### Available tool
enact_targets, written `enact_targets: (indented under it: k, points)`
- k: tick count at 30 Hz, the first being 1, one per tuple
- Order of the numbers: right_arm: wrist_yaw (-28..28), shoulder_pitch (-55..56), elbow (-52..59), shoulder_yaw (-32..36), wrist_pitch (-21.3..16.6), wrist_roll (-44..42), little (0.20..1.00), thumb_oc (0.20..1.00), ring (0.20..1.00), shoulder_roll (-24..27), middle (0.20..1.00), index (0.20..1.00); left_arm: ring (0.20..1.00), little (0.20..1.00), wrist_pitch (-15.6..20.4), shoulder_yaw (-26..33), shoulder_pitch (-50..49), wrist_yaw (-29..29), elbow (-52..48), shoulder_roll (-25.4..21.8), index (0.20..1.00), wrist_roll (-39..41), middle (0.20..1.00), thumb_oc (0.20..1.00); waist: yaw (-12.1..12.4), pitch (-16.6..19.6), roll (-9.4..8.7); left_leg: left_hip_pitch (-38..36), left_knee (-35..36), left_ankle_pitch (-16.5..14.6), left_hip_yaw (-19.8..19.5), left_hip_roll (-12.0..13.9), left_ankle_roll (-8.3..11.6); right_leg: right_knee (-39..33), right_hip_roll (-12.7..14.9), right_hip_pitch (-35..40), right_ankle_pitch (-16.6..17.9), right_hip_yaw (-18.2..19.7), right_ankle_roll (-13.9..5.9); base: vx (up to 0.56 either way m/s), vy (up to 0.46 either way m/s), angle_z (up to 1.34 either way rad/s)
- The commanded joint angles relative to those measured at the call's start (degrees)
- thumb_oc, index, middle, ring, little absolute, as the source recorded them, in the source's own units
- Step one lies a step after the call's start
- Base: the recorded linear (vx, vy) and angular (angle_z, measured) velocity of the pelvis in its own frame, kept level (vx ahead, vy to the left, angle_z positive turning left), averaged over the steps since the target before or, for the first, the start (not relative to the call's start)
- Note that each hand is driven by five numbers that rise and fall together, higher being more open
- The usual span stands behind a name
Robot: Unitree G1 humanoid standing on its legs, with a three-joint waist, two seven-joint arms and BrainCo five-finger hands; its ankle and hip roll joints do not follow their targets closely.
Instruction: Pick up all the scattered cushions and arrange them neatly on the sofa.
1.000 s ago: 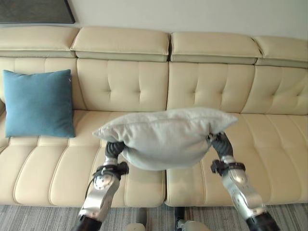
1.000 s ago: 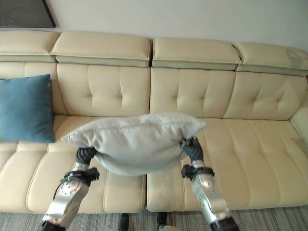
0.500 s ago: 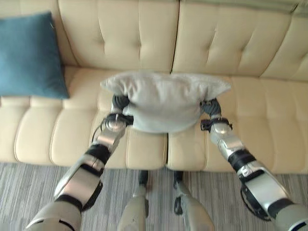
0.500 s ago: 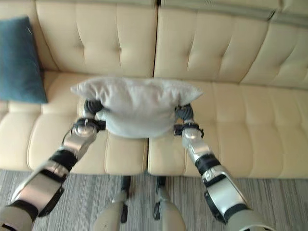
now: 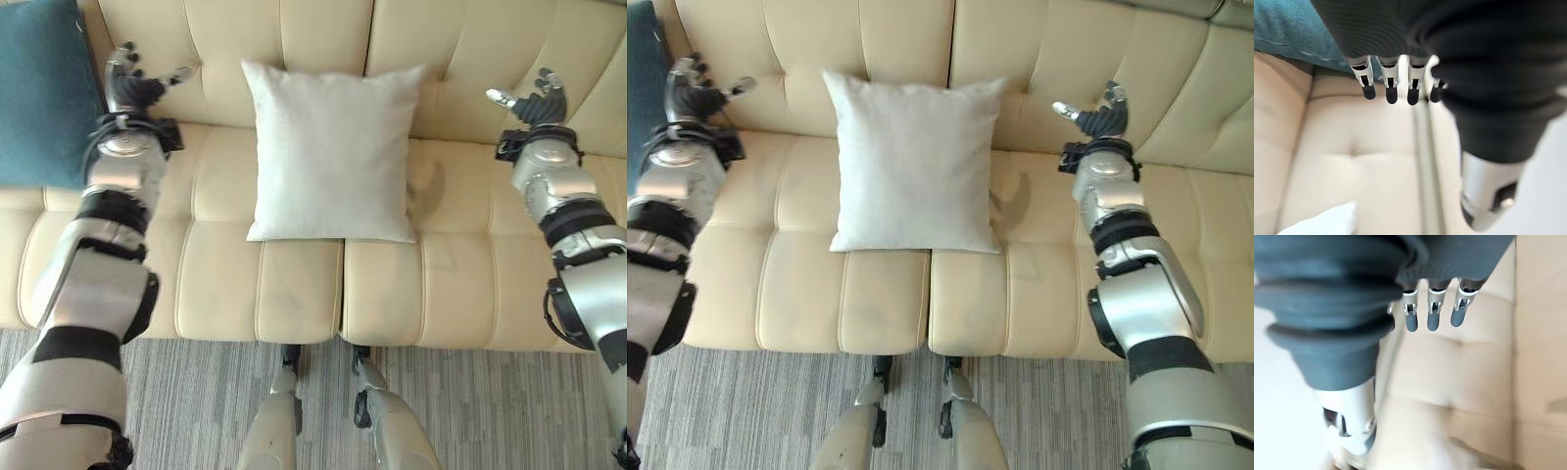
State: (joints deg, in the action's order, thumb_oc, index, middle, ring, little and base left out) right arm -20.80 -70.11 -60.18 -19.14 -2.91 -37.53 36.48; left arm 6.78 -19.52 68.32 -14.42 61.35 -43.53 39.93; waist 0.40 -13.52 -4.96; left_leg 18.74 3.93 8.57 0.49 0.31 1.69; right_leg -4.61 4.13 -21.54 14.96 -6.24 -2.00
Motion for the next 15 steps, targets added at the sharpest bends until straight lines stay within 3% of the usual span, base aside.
enact_targets:
  k: [1,5,7,8,10,15]
  points:
    - [-0.6,9.1,4.3,3.3,-3.6,-0.3,1.0,1.0,1.0,1.9,1.0,1.0,1.0,1.0,4.5,2.6,-8.1,-1.0,-7.0,-1.2,1.0,0.8,1.0,1.0,0.5,4.0,2.08,-3.7,1.1,-5.1,-0.2,0.2,2.03,3.4,2.9,8.5,-12.2,-0.9,-6.43,0.13,0.015,-0.04]
    - [0.4,28.7,16.4,11.0,-3.5,6.0,1.0,1.0,1.0,-0.4,1.0,1.0,1.0,1.0,6.2,12.8,-29.7,-1.9,-24.5,2.4,1.0,-2.1,1.0,1.0,1.0,5.6,1.91,-6.7,1.1,-6.2,-0.3,-0.1,1.72,2.0,3.1,12.0,-12.2,-1.5,-6.46,0.11,0.014,0.11]
    - [2.0,39.9,22.3,14.0,-2.5,11.0,1.0,1.0,1.0,-3.3,1.0,1.0,1.0,1.0,5.2,16.4,-42.1,-1.1,-31.7,5.9,1.0,-6.6,1.0,1.0,1.2,6.8,1.9,-8.7,1.1,-6.9,-0.4,-0.2,1.46,1.6,3.2,14.3,-12.4,-1.7,-6.49,0.07,0.018,-0.04]
    - [1.9,39.9,22.4,14.0,-2.5,11.1,1.0,1.0,1.0,-3.3,1.0,1.0,1.0,1.0,5.2,16.5,-42.3,-1.2,-31.8,5.9,1.0,-6.6,1.0,1.0,1.2,6.9,1.91,-8.7,1.1,-6.9,-0.4,-0.2,1.46,1.5,3.2,14.3,-12.3,-1.7,-6.49,0.07,0.022,-0.09]
    - [4.2,49.4,25.2,16.5,-1.5,17.2,1.0,1.0,1.0,-5.5,1.0,1.0,1.0,1.0,4.4,20.1,-53.7,0.3,-37.0,9.4,1.0,-11.8,1.0,1.0,1.5,8.2,1.86,-10.8,1.1,-7.5,-0.6,-0.5,1.17,1.2,3.4,16.7,-12.6,-1.8,-6.53,0.07,0.03,-0.01]
    - [7.2,59.7,30.0,18.7,0.4,25.8,1.0,1.0,1.0,-8.5,1.0,1.0,1.0,1.0,2.1,23.7,-67.0,2.9,-40.7,15.8,1.0,-17.1,1.0,1.0,2.1,9.7,2.05,-13.5,1.1,-8.2,-0.9,-0.7,0.62,0.7,3.8,19.4,-12.9,-2.3,-6.73,0.0,0.037,-0.03]
